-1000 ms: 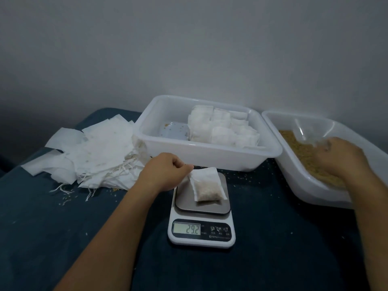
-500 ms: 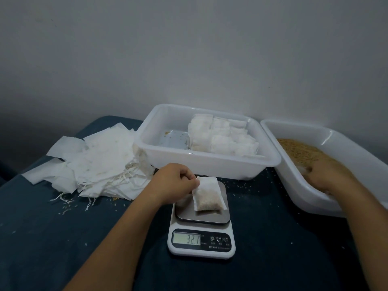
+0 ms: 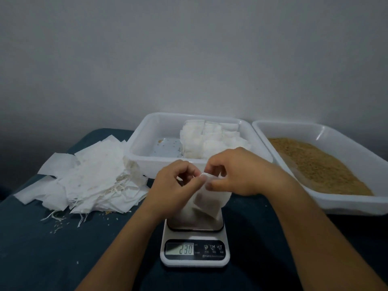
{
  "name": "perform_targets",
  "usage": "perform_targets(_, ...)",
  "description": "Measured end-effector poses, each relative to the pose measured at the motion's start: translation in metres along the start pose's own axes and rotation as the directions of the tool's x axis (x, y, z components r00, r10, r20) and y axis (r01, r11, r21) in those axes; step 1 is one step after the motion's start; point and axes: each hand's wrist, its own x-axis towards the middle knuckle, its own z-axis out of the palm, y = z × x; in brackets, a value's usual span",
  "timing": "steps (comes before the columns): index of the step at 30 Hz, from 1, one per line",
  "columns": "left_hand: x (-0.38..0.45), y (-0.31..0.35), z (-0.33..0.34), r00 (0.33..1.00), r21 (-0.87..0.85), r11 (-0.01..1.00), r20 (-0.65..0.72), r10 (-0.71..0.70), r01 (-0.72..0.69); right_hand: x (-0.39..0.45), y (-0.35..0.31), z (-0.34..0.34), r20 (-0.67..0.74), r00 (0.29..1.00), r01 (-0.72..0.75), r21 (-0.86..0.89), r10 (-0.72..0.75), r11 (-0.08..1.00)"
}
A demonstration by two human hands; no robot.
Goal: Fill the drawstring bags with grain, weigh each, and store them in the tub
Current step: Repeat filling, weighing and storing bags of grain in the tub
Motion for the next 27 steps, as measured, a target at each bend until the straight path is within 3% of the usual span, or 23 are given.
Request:
perform_targets(4, 0.001, 0.002, 0.007, 0.997, -0.066, 0.998, -0.077, 0.005, -0.01, 0.002, 0.013, -0.006, -0.063, 0.998, 0.0, 0.125, 0.008, 0.992)
perform_targets(6, 0.002, 0.004, 0.013, 0.992, -0.287, 0.955, -0.079, -0.099, 0.073, -0.001, 0.022, -0.016, -0.135, 0.991, 0.027, 0.228, 0.004, 0.973)
perform_targets(9, 0.007, 0.011, 0.03, 0.955, -0.66, 0.697, 0.12, -0.273, 0.282, -0.007, 0.037, -0.029, -0.258, 0.966, 0.099, 0.463, 0.028, 0.881)
perform_targets(13, 0.023, 0.031, 0.062, 0.872, -0.73, 0.478, 0.402, -0.278, 0.489, -0.015, 0.056, -0.038, -0.321, 0.945, 0.171, 0.655, 0.066, 0.736)
perform_targets(15, 0.037, 0.041, 0.072, 0.852, -0.775, 0.359, 0.444, -0.277, 0.52, -0.019, 0.068, -0.04, -0.351, 0.93, 0.174, 0.686, 0.111, 0.707)
perform_targets(17, 0.054, 0.049, 0.081, 0.845, -0.794, 0.307, 0.439, -0.306, 0.524, -0.025, 0.084, -0.043, -0.389, 0.907, 0.175, 0.697, 0.161, 0.696)
perform_targets(19, 0.072, 0.055, 0.088, 0.853, -0.765, 0.385, 0.419, -0.311, 0.516, -0.032, 0.101, -0.046, -0.406, 0.89, 0.161, 0.705, 0.208, 0.691)
perform_targets(21, 0.088, 0.058, 0.093, 0.875, -0.696, 0.53, 0.394, -0.282, 0.484, -0.038, 0.12, -0.046, -0.393, 0.884, 0.12, 0.714, 0.253, 0.689)
perform_targets(24, 0.108, 0.064, 0.099, 0.92, -0.466, 0.803, 0.298, -0.253, 0.371, -0.043, 0.141, -0.041, -0.335, 0.884, 0.045, 0.755, 0.325, 0.655)
perform_targets(27, 0.123, 0.069, 0.105, 0.949, -0.238, 0.939, 0.254, -0.188, 0.25, -0.044, 0.153, -0.035, -0.276, 0.883, -0.005, 0.803, 0.38, 0.595)
